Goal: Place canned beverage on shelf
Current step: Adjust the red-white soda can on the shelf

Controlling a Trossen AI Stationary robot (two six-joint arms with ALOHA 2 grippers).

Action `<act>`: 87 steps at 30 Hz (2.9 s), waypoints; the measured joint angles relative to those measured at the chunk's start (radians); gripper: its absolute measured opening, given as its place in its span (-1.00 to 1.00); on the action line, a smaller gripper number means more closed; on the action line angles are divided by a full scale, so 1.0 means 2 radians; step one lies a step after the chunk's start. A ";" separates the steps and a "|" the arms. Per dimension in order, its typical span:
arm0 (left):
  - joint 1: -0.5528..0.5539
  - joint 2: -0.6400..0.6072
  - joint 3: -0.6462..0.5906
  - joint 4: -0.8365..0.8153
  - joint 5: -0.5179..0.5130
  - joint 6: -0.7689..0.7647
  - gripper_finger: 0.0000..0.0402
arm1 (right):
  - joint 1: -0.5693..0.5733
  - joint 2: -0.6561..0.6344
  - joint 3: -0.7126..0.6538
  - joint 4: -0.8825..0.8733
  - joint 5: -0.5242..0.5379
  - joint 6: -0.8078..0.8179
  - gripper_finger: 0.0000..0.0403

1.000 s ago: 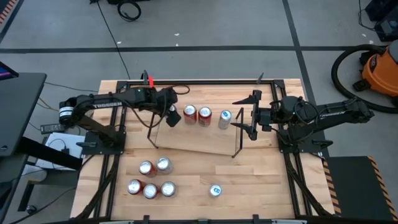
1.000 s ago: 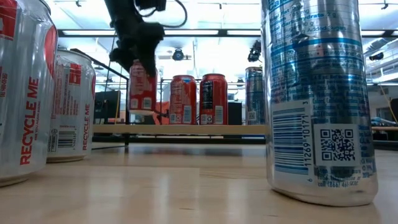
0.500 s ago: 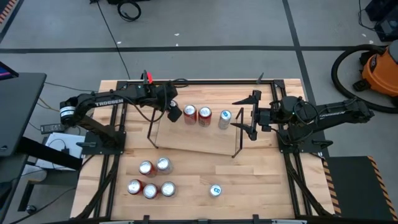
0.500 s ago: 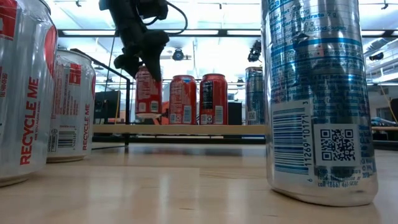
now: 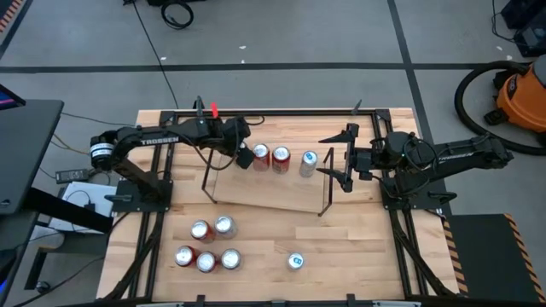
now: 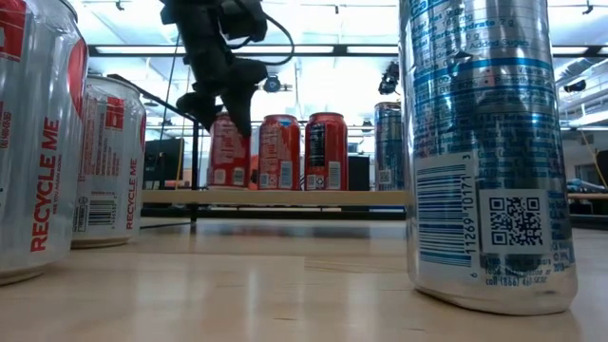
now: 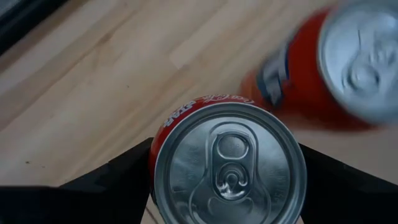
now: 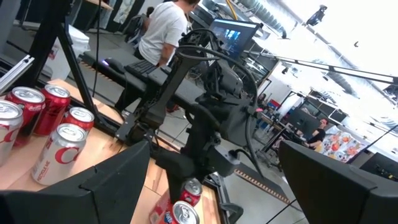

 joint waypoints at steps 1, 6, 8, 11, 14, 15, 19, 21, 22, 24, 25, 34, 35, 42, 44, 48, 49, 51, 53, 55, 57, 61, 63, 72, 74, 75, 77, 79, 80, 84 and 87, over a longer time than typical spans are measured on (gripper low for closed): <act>0.001 0.001 -0.001 0.004 0.003 -0.003 0.57 | 0.000 0.000 0.000 0.000 0.002 0.000 0.83; 0.000 0.002 -0.002 0.017 0.003 -0.014 0.57 | 0.000 0.000 0.000 -0.003 0.002 0.000 0.83; 0.000 0.002 -0.002 0.012 0.002 -0.013 0.57 | 0.000 0.000 0.000 -0.003 0.002 0.000 0.83; 0.000 0.008 -0.002 0.016 0.000 -0.010 0.57 | 0.000 0.000 0.000 -0.003 0.002 0.000 0.83; -0.001 0.007 -0.002 0.010 0.000 -0.005 0.57 | 0.000 0.000 0.000 -0.003 0.001 0.000 0.83; -0.001 0.007 -0.002 0.010 0.000 -0.004 0.57 | 0.000 0.000 -0.001 -0.003 0.001 0.000 0.83; -0.002 0.007 -0.002 0.010 0.001 -0.004 0.57 | 0.000 0.000 -0.001 -0.003 0.001 -0.001 0.83; -0.003 0.007 -0.002 0.010 0.001 -0.004 0.58 | 0.000 0.000 -0.001 -0.003 0.001 -0.001 0.83; -0.003 0.007 -0.002 0.010 0.001 -0.004 0.58 | 0.000 0.000 -0.001 -0.003 0.001 -0.001 0.83; -0.005 0.007 -0.002 0.010 0.002 -0.004 0.61 | 0.000 0.000 -0.001 -0.003 0.001 -0.002 0.83; -0.006 0.007 -0.002 0.009 0.002 -0.004 0.63 | 0.000 0.000 -0.001 -0.003 0.001 -0.002 0.83; -0.012 0.007 -0.002 0.009 0.008 0.001 0.90 | 0.000 0.000 -0.001 -0.003 0.001 -0.002 0.83; -0.012 0.006 -0.002 0.008 0.007 0.001 0.91 | 0.000 0.000 -0.001 -0.003 0.001 -0.002 0.83; -0.013 0.005 0.011 -0.009 -0.016 0.023 0.91 | 0.000 0.000 -0.001 -0.003 0.001 -0.002 0.83; -0.012 0.006 0.020 -0.012 -0.017 0.024 0.91 | 0.000 0.000 -0.001 -0.003 0.001 -0.002 0.83; -0.015 0.005 0.047 -0.020 -0.017 0.032 0.91 | 0.000 0.000 -0.001 -0.004 0.001 -0.002 0.83; -0.017 0.005 0.051 -0.020 -0.017 0.034 0.91 | 0.000 0.000 -0.001 -0.004 0.001 -0.002 0.83; -0.019 0.005 0.060 -0.025 -0.016 0.032 0.91 | 0.000 0.000 -0.001 -0.006 0.001 -0.002 0.83; -0.020 0.005 0.071 -0.039 -0.012 0.031 0.92 | 0.000 0.000 -0.001 -0.006 0.001 -0.002 0.83; -0.020 0.005 0.084 -0.058 -0.011 0.034 0.92 | 0.000 0.000 -0.001 -0.006 0.001 -0.002 0.83; -0.020 0.005 0.096 -0.084 -0.011 0.045 0.92 | 0.000 0.000 -0.001 -0.006 0.001 -0.002 0.83; -0.020 0.005 0.125 -0.126 -0.011 0.075 0.92 | 0.000 0.000 -0.001 -0.006 0.001 -0.002 0.83; -0.020 0.005 0.139 -0.148 -0.010 0.092 0.92 | 0.000 0.000 -0.001 -0.006 0.001 -0.002 0.83; -0.020 0.005 0.171 -0.244 -0.009 0.208 0.92 | 0.000 0.000 -0.001 -0.006 0.001 -0.002 0.83; -0.020 0.005 0.163 -0.245 -0.009 0.214 0.90 | 0.000 0.000 -0.001 -0.006 0.001 -0.002 0.83; -0.020 0.005 0.158 -0.243 -0.009 0.215 0.88 | 0.000 0.000 -0.001 -0.006 0.001 -0.002 0.83; -0.020 0.007 0.149 -0.244 -0.008 0.221 0.82 | 0.000 0.000 -0.001 -0.006 0.001 -0.002 0.83; -0.022 0.008 0.140 -0.242 -0.008 0.226 0.74 | 0.000 0.000 -0.001 -0.006 0.000 -0.002 0.83; -0.023 0.008 0.135 -0.238 -0.008 0.232 0.69 | 0.000 0.000 -0.001 -0.006 0.000 -0.002 0.83; -0.030 0.008 0.119 -0.218 -0.007 0.252 0.52 | 0.000 0.000 -0.001 -0.005 -0.002 -0.002 0.83; -0.035 0.008 0.112 -0.207 -0.007 0.279 0.40 | 0.000 0.000 -0.001 -0.004 -0.002 -0.002 0.83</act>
